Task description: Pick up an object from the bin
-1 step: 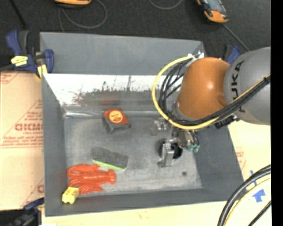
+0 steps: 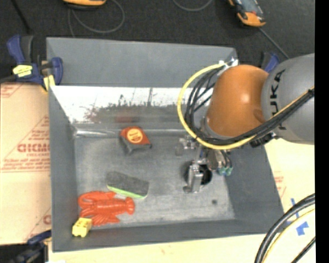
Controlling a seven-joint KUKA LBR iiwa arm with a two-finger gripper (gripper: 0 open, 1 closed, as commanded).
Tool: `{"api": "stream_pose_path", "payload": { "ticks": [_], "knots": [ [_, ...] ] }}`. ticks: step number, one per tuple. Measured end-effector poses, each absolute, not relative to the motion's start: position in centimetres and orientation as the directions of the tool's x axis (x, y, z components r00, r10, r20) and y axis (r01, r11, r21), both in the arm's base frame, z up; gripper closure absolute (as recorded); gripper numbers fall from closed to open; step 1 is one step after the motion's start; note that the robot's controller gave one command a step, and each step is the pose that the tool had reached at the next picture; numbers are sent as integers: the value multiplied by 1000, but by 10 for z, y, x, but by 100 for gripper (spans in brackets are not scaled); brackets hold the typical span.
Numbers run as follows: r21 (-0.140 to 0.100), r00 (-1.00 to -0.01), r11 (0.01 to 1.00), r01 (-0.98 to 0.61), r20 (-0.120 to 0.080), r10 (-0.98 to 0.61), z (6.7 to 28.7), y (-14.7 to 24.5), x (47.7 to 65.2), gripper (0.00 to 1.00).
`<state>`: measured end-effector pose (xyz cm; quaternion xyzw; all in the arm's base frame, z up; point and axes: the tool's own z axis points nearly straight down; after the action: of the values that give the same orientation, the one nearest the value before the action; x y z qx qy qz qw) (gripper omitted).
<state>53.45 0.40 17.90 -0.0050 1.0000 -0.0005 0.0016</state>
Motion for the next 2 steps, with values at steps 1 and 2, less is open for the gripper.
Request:
{"api": "stream_pose_path", "payload": {
  "ticks": [1, 2],
  "knots": [
    [-2, -1000, 1000, -20, -3, -20, 193, -40, 578, 0],
    [0, -995, 995, 103, -5, 103, 207, -43, 625, 0]
  ]
}}
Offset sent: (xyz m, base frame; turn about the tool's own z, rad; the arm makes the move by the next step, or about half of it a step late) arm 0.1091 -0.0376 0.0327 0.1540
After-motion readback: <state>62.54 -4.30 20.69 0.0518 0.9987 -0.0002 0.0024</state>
